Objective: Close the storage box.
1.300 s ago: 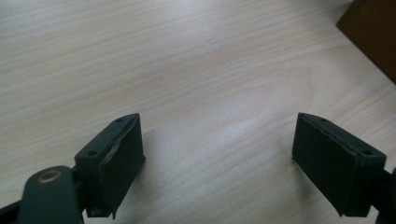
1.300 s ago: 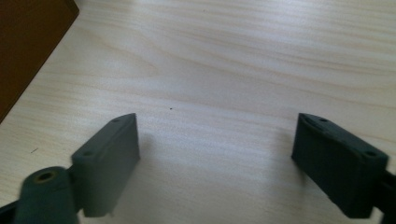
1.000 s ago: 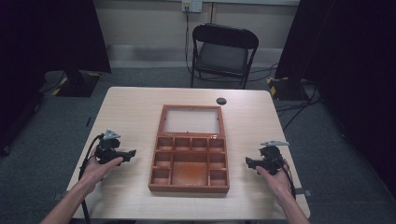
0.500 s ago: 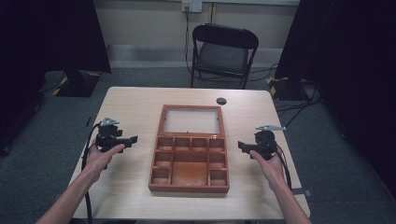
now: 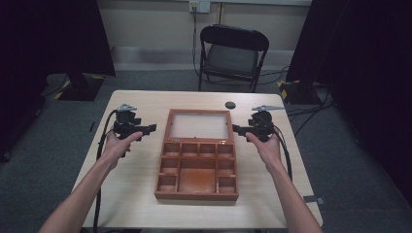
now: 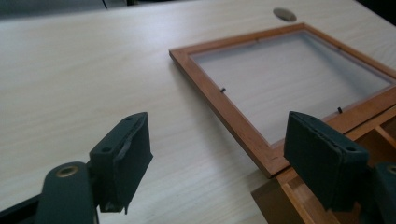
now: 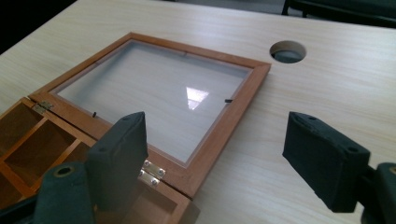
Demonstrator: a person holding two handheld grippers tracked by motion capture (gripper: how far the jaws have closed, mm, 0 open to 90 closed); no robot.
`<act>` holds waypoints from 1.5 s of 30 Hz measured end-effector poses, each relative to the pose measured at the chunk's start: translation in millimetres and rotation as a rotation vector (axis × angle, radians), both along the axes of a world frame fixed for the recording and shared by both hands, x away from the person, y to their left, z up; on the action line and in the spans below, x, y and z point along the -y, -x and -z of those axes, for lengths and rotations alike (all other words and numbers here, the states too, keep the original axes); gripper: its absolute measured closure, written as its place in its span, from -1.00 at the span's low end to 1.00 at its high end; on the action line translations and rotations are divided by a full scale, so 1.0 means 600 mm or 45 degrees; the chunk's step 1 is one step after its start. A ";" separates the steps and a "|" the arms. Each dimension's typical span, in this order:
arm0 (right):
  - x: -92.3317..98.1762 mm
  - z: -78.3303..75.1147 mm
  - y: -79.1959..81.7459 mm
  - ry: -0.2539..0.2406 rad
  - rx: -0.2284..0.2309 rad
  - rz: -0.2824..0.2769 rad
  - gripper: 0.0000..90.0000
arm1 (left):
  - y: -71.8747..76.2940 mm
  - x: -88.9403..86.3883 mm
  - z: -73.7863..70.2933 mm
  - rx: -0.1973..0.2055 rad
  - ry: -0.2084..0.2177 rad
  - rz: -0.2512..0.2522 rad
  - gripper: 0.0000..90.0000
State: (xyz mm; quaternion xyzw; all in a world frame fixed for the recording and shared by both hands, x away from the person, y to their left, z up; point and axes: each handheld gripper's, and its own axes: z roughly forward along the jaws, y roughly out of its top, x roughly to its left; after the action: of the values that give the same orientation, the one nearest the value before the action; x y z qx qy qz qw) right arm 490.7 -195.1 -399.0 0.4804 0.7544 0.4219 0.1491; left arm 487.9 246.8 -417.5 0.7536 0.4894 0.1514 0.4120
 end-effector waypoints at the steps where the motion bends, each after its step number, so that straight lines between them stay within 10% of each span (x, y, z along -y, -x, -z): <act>1: -0.003 0.007 -0.005 -0.047 -0.036 -0.023 -0.49 | -0.003 0.005 0.006 -0.014 -0.004 0.009 -0.49; 4: -0.015 0.029 -0.016 -0.093 -0.150 -0.055 -0.49 | -0.009 0.018 0.025 -0.054 0.002 0.030 -0.50; 16: -0.037 0.083 -0.054 -0.040 -0.267 -0.031 -0.52 | -0.034 0.050 0.071 -0.091 0.002 0.064 -0.52; 31: -0.065 0.107 -0.066 -0.005 -0.266 0.022 -0.53 | -0.058 0.065 0.087 -0.200 0.094 0.055 -0.46; 45: -0.061 0.128 -0.068 -0.168 -0.330 0.025 -0.66 | -0.060 0.083 0.093 -0.200 0.142 0.097 -0.43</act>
State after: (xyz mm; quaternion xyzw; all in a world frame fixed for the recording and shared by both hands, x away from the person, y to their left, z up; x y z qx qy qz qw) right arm 531.6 -158.7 -475.9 0.5470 0.7332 0.4033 0.0226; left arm 523.8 197.0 -473.4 0.7570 0.4988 0.0488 0.4192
